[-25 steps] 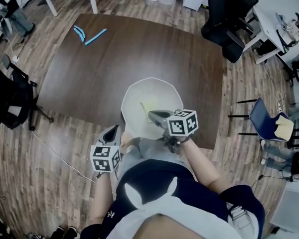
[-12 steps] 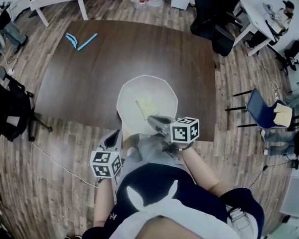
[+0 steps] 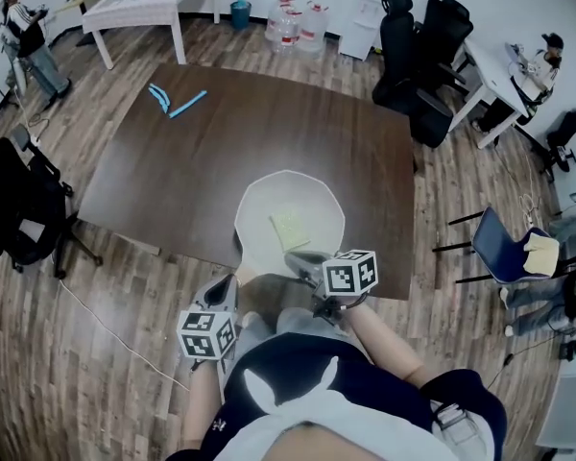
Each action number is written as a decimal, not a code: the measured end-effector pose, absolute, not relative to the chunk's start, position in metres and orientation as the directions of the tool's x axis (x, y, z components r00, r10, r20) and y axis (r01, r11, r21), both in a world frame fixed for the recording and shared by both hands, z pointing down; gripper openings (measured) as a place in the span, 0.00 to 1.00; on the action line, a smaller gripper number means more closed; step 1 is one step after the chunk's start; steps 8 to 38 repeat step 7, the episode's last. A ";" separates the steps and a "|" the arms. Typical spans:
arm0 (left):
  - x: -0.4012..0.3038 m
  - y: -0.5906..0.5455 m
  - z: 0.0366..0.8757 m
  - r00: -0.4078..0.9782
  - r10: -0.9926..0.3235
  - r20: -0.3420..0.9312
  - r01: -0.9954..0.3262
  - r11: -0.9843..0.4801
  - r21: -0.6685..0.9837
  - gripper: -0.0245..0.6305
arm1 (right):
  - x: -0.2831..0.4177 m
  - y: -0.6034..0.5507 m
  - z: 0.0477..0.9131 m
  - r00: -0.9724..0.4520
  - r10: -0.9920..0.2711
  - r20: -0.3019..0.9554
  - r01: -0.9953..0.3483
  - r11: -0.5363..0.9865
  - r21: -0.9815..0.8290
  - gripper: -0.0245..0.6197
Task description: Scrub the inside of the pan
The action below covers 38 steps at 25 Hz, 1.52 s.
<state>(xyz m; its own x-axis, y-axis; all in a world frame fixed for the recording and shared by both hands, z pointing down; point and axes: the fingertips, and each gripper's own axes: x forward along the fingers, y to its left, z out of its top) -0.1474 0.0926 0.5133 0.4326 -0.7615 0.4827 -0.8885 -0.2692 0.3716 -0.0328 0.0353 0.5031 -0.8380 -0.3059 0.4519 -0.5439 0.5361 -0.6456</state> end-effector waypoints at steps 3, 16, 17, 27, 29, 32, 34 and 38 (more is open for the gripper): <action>-0.155 0.097 0.503 0.409 -0.790 0.457 -0.895 -0.249 0.371 0.04 | -0.047 0.037 0.491 -0.849 -0.299 0.436 -0.525 0.574 -0.629 0.04; -0.160 0.098 0.495 0.398 -0.807 0.437 -0.899 -0.248 0.360 0.04 | -0.063 0.039 0.474 -0.868 -0.311 0.386 -0.494 0.602 -0.627 0.04; -0.160 0.098 0.495 0.398 -0.807 0.437 -0.899 -0.248 0.360 0.04 | -0.063 0.039 0.474 -0.868 -0.311 0.386 -0.494 0.602 -0.627 0.04; -0.160 0.098 0.495 0.398 -0.807 0.437 -0.899 -0.248 0.360 0.04 | -0.063 0.039 0.474 -0.868 -0.311 0.386 -0.494 0.602 -0.627 0.04; -0.160 0.098 0.495 0.398 -0.807 0.437 -0.899 -0.248 0.360 0.04 | -0.063 0.039 0.474 -0.868 -0.311 0.386 -0.494 0.602 -0.627 0.04; -0.160 0.098 0.495 0.398 -0.807 0.437 -0.899 -0.248 0.360 0.04 | -0.063 0.039 0.474 -0.868 -0.311 0.386 -0.494 0.602 -0.627 0.04; -0.160 0.098 0.495 0.398 -0.807 0.437 -0.899 -0.248 0.360 0.04 | -0.063 0.039 0.474 -0.868 -0.311 0.386 -0.494 0.602 -0.627 0.04; -0.160 0.098 0.495 0.398 -0.807 0.437 -0.899 -0.248 0.360 0.04 | -0.063 0.039 0.474 -0.868 -0.311 0.386 -0.494 0.602 -0.627 0.04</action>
